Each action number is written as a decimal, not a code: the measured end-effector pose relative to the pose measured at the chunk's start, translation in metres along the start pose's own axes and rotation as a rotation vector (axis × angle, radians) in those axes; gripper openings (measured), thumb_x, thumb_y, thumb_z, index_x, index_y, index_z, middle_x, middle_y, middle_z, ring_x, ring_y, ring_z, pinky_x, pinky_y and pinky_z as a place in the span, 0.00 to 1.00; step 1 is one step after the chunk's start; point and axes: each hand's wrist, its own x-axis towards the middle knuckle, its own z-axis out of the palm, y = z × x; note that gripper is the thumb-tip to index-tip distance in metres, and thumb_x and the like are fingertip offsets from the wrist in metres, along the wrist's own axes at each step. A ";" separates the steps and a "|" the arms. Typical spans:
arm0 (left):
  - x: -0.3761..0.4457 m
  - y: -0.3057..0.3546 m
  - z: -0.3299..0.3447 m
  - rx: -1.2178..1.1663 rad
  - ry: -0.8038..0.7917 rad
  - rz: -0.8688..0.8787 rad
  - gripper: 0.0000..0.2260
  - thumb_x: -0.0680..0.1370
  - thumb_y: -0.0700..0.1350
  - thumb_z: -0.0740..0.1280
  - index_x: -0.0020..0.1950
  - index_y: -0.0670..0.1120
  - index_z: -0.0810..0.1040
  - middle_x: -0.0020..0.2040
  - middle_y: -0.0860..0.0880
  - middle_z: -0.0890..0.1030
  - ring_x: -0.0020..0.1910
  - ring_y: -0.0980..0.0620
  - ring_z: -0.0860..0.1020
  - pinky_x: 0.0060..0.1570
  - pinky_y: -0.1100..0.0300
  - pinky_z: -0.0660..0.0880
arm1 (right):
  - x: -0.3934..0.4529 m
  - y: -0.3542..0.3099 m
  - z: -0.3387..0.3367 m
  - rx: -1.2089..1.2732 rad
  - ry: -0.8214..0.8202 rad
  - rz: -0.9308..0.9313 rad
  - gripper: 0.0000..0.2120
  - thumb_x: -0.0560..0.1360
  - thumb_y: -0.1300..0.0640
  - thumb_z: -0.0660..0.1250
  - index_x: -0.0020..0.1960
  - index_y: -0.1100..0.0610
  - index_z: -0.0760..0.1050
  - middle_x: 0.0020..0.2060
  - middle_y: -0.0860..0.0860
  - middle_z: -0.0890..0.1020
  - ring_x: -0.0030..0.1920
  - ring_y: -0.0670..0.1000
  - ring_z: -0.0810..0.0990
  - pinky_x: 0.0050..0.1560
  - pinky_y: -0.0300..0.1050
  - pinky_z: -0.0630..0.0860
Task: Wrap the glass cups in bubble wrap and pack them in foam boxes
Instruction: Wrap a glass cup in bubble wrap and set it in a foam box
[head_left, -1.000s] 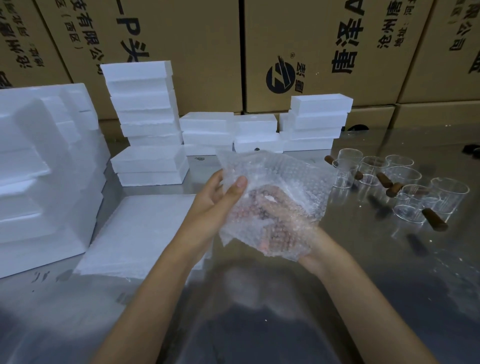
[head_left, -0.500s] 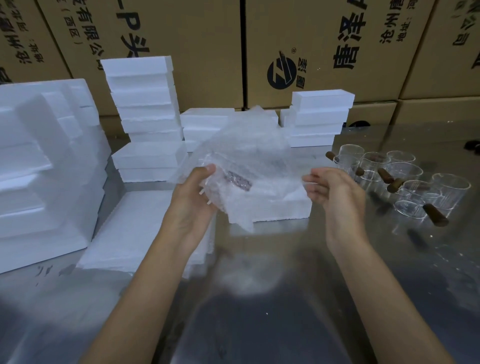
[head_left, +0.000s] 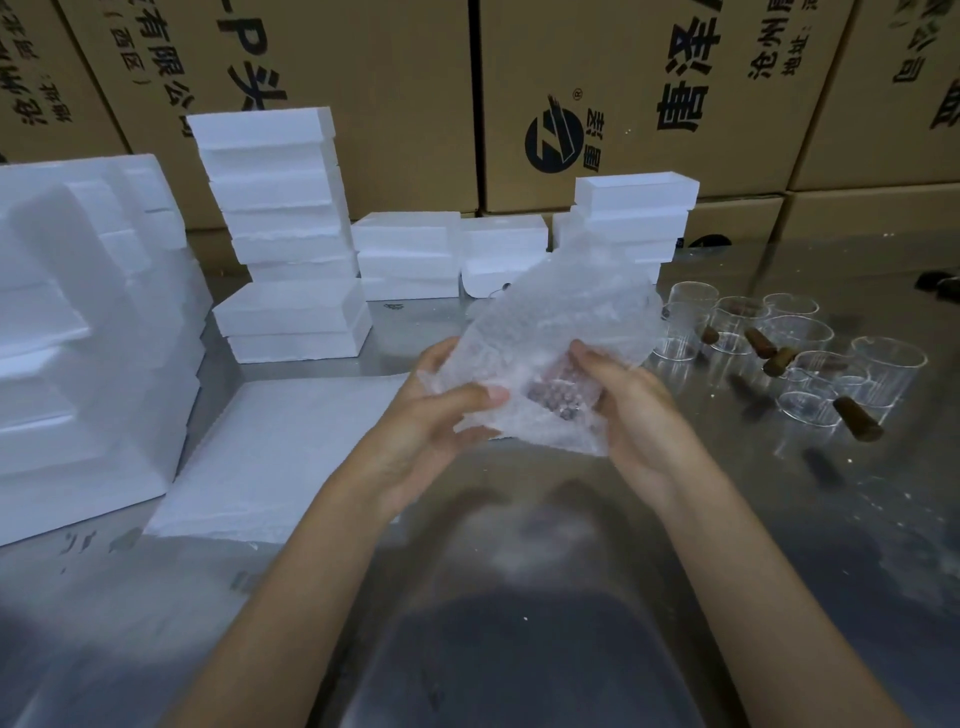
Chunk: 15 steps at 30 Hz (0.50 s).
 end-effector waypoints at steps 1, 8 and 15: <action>-0.001 -0.003 0.000 0.095 -0.020 -0.014 0.32 0.63 0.37 0.77 0.66 0.46 0.74 0.58 0.46 0.83 0.56 0.46 0.83 0.55 0.50 0.80 | 0.000 0.001 0.000 -0.062 0.042 -0.019 0.03 0.78 0.59 0.69 0.46 0.58 0.79 0.35 0.50 0.85 0.36 0.48 0.84 0.39 0.39 0.80; -0.002 -0.011 -0.006 0.634 -0.093 -0.082 0.31 0.63 0.42 0.79 0.62 0.56 0.72 0.56 0.57 0.83 0.57 0.57 0.82 0.56 0.55 0.79 | 0.002 0.013 -0.005 -0.542 0.128 -0.251 0.09 0.72 0.68 0.72 0.41 0.55 0.82 0.36 0.47 0.86 0.40 0.45 0.85 0.40 0.42 0.81; 0.002 -0.006 -0.009 0.667 0.013 0.012 0.18 0.66 0.46 0.77 0.56 0.51 0.82 0.54 0.54 0.85 0.56 0.55 0.82 0.57 0.54 0.78 | 0.009 0.021 -0.009 -0.647 0.164 -0.302 0.13 0.73 0.64 0.73 0.36 0.69 0.72 0.30 0.52 0.73 0.32 0.45 0.69 0.30 0.37 0.67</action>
